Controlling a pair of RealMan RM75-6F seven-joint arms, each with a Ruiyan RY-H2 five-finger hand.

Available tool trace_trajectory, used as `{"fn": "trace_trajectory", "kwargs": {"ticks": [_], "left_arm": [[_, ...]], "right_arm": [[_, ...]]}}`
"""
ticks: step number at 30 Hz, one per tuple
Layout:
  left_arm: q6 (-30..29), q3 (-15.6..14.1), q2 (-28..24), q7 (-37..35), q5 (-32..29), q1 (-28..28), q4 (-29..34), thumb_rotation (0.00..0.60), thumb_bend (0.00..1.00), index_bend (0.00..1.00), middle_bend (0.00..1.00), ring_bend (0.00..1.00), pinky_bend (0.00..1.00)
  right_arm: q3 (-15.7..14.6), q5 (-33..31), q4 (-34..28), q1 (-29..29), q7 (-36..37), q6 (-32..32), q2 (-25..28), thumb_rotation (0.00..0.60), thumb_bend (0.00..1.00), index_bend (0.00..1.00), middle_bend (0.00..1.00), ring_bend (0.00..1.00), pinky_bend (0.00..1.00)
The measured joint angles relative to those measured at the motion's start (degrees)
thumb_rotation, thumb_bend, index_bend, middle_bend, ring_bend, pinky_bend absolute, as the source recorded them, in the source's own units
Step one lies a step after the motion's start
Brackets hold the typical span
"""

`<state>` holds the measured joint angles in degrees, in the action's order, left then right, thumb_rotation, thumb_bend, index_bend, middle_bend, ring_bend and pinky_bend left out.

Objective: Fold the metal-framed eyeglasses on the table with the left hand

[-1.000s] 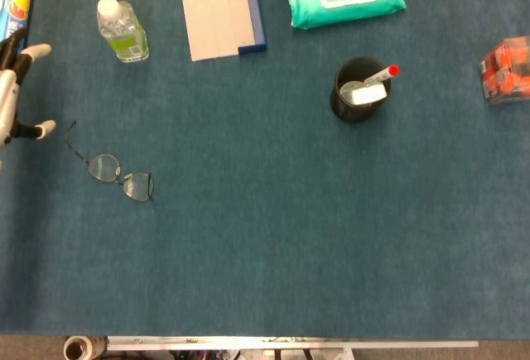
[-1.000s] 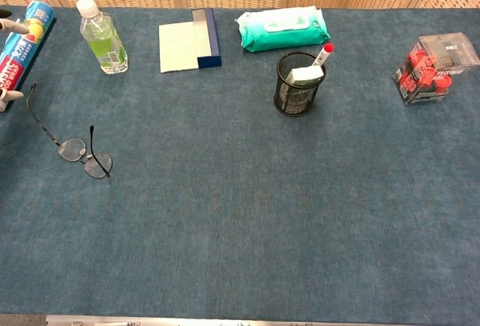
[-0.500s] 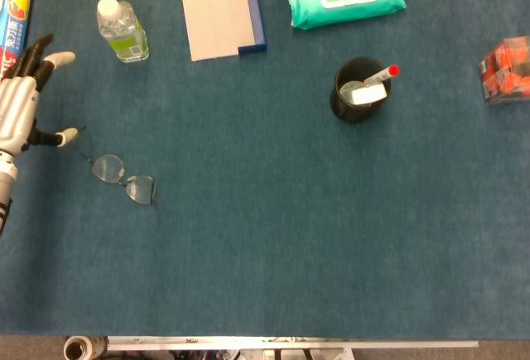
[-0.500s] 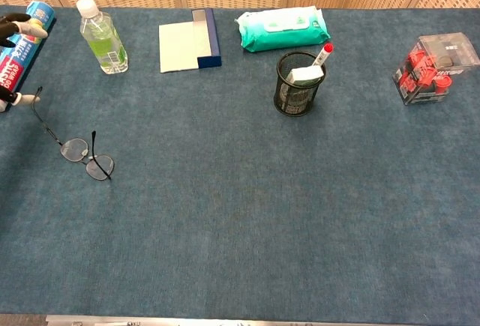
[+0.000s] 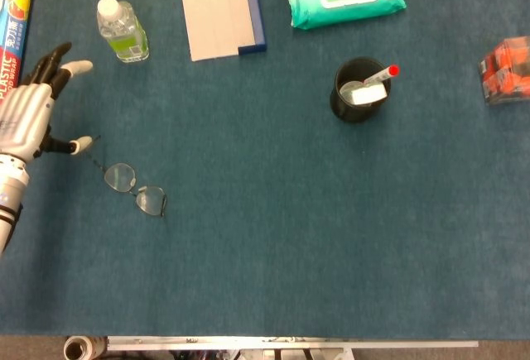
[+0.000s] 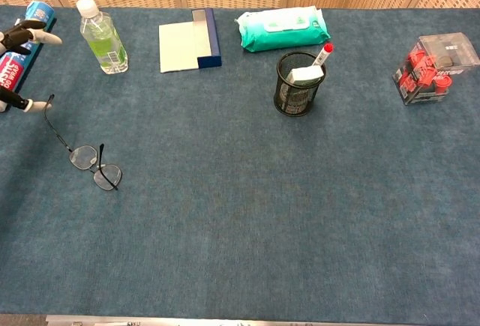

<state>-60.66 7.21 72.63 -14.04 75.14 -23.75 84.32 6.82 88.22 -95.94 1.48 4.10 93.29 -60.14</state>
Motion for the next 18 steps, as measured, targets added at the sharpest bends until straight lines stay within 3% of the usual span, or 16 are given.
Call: {"fn": "trace_trajectory", "kwargs": {"ticks": [18], "left_arm": [[-1.49,-0.68,-0.01,1.08,1.29,0.20,1.83,0.600,0.10,0.17,0.00,0.00,0.14]], "right_arm": [[0.00,0.19,-0.15,-0.07,0.09,0.20,0.11,0.600,0.54,0.59,0.53,0.36,0.36]]}}
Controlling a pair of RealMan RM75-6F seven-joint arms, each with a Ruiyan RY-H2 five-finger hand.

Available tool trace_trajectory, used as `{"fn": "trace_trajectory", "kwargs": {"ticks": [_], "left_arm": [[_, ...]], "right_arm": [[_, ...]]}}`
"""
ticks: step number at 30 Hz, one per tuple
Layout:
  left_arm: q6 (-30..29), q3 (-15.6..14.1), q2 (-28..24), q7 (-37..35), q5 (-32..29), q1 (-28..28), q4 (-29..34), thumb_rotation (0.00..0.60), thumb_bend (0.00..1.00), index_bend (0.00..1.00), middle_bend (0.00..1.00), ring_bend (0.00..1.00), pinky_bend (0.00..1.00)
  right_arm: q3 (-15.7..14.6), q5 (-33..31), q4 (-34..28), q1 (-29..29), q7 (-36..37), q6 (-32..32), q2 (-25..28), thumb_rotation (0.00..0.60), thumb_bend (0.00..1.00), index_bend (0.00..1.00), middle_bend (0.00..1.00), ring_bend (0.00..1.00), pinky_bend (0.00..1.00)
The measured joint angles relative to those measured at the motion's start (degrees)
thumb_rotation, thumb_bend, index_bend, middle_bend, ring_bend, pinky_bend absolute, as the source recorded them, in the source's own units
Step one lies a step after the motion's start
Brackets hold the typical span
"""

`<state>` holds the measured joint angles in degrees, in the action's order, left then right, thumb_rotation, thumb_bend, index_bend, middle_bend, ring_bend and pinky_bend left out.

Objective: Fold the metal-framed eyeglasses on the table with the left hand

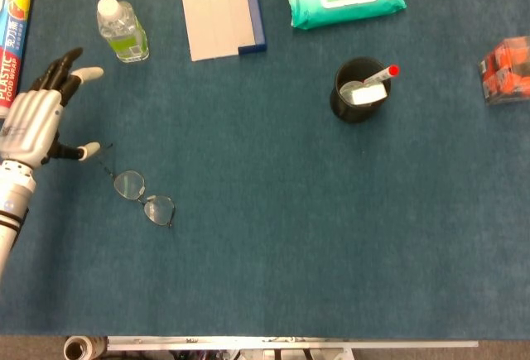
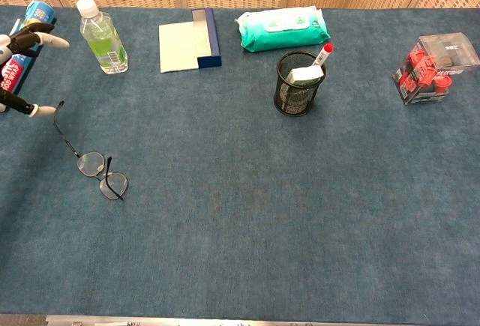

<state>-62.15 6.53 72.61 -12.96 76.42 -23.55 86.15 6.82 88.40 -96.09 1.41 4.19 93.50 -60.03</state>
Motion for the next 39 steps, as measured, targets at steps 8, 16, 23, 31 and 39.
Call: {"fn": "trace_trajectory", "kwargs": {"ticks": [8,16,23,31,39], "left_arm": [[0.56,1.02,0.16,-0.42,-0.88,-0.81,-1.01,0.600,0.10,0.17,0.00,0.00,0.14],[0.35,1.08,-0.65,-0.58,-0.40,-1.02,1.54,0.600,0.10,0.17,0.00,0.00,0.14],[-0.20,-0.22,-1.61,-0.75,1.34,-0.49,5.34,0.600,0.10,0.17,0.00,0.00,0.14],[-1.50,-2.31,-2.62,-0.78,4.30,0.46,9.00,0.600,0.10,0.18,0.00,0.00,0.14],[-2.69,-4.18,-2.45,-1.08,6.59,1.39,10.20,0.600,0.10,0.18,0.00,0.00,0.14]], "right_arm": [[0.06,-0.08,0.06,0.02,0.07,-0.05,0.03,0.600,0.54,0.59,0.53,0.36,0.36],[0.01,-0.02,0.03,0.02,-0.06,-0.08,-0.02,0.600,0.54,0.59,0.53,0.36,0.36],[-0.05,0.13,-0.04,0.00,-0.08,-0.03,-0.01,0.600,0.54,0.59,0.53,0.36,0.36],[-0.03,0.20,-0.06,-0.02,-0.11,0.07,-0.01,0.600,0.54,0.59,0.53,0.36,0.36],[-0.08,0.42,-0.18,-0.11,-0.11,0.31,0.03,0.600,0.54,0.59,0.53,0.36,0.36]]}}
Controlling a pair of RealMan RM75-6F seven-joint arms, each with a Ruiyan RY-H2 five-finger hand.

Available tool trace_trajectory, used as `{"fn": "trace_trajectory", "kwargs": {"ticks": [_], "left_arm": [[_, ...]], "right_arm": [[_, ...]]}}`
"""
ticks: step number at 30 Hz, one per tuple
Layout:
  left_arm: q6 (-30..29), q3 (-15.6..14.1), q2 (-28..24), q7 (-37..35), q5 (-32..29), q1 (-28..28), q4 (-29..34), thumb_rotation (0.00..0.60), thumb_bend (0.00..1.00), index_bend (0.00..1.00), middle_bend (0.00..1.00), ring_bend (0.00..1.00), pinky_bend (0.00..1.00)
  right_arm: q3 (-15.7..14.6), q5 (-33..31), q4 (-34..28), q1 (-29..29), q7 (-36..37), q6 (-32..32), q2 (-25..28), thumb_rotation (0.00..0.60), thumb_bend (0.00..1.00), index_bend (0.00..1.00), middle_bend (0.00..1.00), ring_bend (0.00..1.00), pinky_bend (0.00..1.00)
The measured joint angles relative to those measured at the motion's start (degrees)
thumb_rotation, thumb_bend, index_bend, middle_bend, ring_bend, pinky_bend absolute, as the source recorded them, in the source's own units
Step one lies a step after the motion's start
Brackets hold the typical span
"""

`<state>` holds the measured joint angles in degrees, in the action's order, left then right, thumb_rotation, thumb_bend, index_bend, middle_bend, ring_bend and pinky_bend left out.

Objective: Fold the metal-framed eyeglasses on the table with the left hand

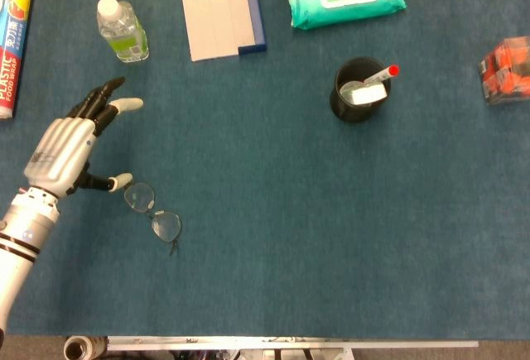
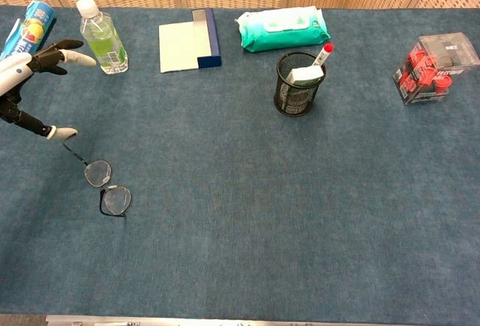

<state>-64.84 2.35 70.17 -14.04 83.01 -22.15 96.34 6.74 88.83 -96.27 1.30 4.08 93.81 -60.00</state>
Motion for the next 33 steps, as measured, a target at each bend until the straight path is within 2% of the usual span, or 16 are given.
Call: {"fn": "trace_trajectory", "kwargs": {"ticks": [12,33], "left_arm": [[-0.69,-2.54,1.17,-1.37,2.37,1.10,-0.17,0.600,0.10,0.18,0.00,0.00,0.14],[3.89,-5.49,4.98,-3.42,2.33,0.57,-4.73,0.600,0.10,0.18,0.00,0.00,0.13]], "right_arm": [[0.00,0.08,-0.09,-0.02,0.09,0.06,0.10,0.600,0.54,0.59,0.53,0.36,0.36],[0.20,0.25,-0.40,-0.27,0.63,0.75,0.58,0.600,0.54,0.59,0.53,0.36,0.36]]}}
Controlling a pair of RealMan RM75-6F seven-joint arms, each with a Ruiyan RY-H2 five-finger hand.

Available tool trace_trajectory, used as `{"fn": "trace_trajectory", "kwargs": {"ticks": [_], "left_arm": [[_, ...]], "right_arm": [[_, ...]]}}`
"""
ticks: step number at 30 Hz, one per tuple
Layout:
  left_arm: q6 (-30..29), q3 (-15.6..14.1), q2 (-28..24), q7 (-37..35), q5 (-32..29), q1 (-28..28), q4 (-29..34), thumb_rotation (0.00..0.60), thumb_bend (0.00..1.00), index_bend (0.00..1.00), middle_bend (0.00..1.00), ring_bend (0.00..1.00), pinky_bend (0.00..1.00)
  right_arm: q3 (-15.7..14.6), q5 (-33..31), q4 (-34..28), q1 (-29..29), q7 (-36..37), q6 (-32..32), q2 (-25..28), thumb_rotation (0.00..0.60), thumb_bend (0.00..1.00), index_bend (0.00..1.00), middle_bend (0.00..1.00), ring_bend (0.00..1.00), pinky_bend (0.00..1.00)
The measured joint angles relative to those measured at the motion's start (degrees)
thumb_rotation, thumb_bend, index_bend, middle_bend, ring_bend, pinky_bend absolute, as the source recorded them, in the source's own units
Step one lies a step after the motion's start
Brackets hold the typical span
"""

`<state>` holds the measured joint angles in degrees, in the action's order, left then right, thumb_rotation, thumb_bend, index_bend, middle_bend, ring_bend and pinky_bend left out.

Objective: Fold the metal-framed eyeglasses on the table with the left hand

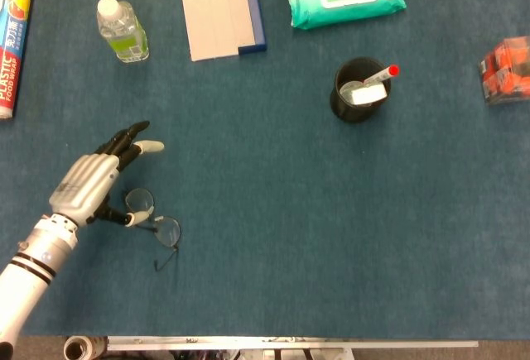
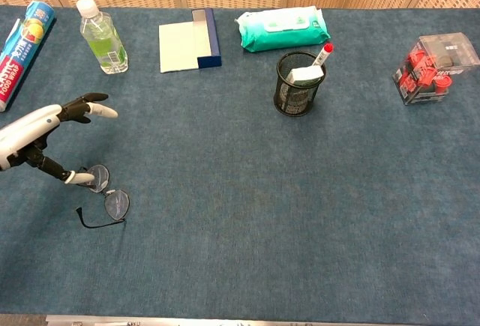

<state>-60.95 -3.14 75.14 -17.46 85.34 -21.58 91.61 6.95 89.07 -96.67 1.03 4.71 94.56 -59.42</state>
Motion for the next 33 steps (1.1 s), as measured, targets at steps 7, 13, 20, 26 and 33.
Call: {"fn": "trace_trajectory", "kwargs": {"ticks": [7,13,20,26,33], "left_arm": [[1.73,-0.80,1.16,-0.82,-0.39,-0.22,-1.60,0.600,0.10,0.18,0.00,0.00,0.13],[2.42,-1.20,1.99,-1.60,-0.15,-0.43,-2.49,0.600,0.10,0.18,0.00,0.00,0.13],[2.38,-1.00,1.99,-0.99,0.01,-0.74,-1.97,0.600,0.10,0.18,0.00,0.00,0.13],[2.38,-0.74,1.85,0.40,-0.15,-1.04,-0.91,0.600,0.10,0.18,0.00,0.00,0.13],[2.55,-0.19,1.57,2.96,-0.35,-1.73,1.21,0.600,0.10,0.18,0.00,0.00,0.13]], "right_arm": [[0.05,0.03,-0.06,-0.05,0.01,0.15,0.07,0.600,0.54,0.59,0.53,0.36,0.36],[0.07,0.02,-0.07,-0.07,0.05,0.17,0.11,0.600,0.54,0.59,0.53,0.36,0.36],[0.09,0.12,-0.09,-0.07,0.16,0.26,0.13,0.600,0.54,0.59,0.53,0.36,0.36],[0.05,0.34,-0.22,-0.14,0.27,0.44,0.22,0.600,0.54,0.59,0.53,0.36,0.36],[0.06,0.44,-0.33,-0.20,0.43,0.59,0.32,0.600,0.54,0.59,0.53,0.36,0.36]]}}
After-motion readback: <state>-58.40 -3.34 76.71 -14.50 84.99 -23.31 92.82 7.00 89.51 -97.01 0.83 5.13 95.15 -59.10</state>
